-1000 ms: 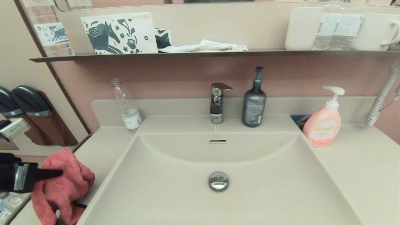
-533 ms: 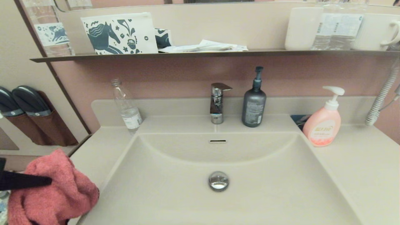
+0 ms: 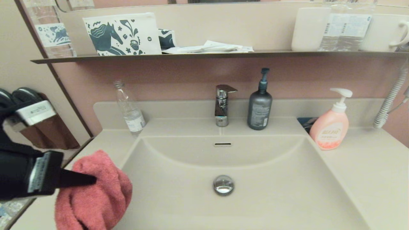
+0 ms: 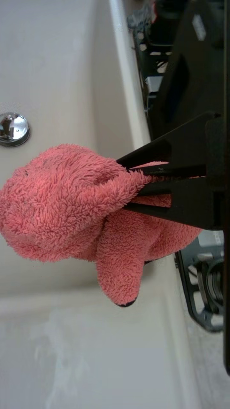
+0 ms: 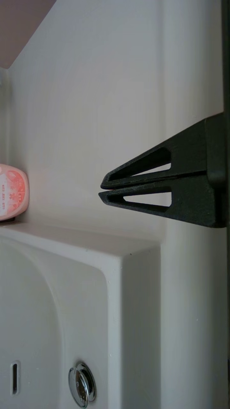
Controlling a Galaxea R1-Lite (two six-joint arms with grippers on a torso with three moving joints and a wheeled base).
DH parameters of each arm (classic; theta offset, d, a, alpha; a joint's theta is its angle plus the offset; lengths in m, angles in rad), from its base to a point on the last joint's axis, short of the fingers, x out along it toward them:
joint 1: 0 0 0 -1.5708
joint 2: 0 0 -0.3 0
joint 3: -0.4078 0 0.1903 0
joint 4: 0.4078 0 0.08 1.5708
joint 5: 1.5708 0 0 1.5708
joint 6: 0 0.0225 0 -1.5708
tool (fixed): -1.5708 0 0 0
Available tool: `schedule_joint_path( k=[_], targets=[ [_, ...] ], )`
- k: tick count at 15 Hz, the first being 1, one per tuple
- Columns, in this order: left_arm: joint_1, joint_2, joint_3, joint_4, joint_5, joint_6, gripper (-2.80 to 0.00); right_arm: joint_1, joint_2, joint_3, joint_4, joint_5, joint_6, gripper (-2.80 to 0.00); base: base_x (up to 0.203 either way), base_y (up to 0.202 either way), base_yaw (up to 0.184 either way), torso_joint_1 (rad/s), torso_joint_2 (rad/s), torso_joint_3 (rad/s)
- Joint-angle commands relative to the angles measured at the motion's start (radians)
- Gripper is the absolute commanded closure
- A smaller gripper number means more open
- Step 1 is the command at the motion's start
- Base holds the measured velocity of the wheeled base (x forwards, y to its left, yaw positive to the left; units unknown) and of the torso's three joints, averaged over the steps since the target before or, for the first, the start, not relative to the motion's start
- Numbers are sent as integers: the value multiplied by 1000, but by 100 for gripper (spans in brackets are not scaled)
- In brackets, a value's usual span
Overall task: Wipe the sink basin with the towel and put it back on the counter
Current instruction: Wipe the sink
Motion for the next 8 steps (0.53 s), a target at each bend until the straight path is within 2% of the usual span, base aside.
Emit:
schedule_joint_path(
  k=[1, 3, 4, 6, 8],
  targets=[
    [-228, 112, -3, -14, 144, -148, 0, 0, 0, 0, 0, 0, 0, 0, 0, 0, 0, 0, 0, 0],
    [-403, 215, -8, -26, 280, -235, 0, 0, 0, 0, 0, 0, 0, 0, 0, 0, 0, 0, 0, 0],
    [-463, 271, -18, -41, 334, -262, 0, 0, 0, 0, 0, 0, 0, 0, 0, 0, 0, 0, 0, 0],
    [-532, 363, -69, -94, 380, -312, 0, 0, 0, 0, 0, 0, 0, 0, 0, 0, 0, 0, 0, 0],
    [-558, 448, -120, -110, 400, -347, 0, 0, 0, 0, 0, 0, -1, 0, 0, 0, 0, 0, 0, 0]
  ],
)
